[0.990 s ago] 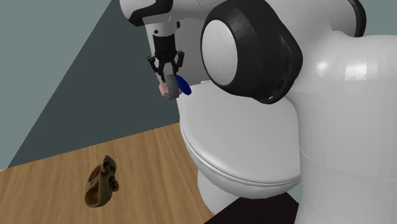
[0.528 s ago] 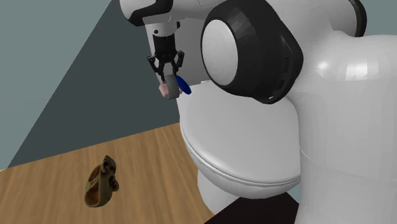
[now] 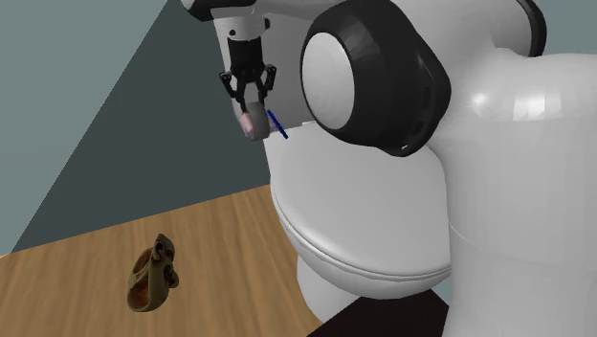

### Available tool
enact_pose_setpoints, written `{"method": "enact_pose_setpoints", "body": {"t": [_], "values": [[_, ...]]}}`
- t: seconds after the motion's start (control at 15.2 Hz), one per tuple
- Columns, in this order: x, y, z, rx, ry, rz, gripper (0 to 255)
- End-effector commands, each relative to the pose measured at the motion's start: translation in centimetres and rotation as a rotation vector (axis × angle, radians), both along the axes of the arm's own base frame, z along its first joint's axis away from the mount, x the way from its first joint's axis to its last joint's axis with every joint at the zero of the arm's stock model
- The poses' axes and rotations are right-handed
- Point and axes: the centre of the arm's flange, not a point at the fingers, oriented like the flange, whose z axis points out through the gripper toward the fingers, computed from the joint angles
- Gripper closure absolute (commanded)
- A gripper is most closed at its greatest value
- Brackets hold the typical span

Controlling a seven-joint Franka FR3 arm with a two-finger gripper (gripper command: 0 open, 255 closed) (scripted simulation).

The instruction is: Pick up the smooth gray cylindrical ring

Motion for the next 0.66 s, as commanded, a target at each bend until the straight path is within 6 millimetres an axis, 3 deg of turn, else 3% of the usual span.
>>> {"method": "enact_pose_setpoints", "body": {"t": [0.0, 0.46, 0.59], "values": [[-0.2, 0.0, 1.2, 0.000, 0.000, 0.000, 255], [-0.2, 0.0, 4.9, 0.000, 0.000, 0.000, 255], [-0.2, 0.0, 5.0, 0.000, 0.000, 0.000, 255]]}}
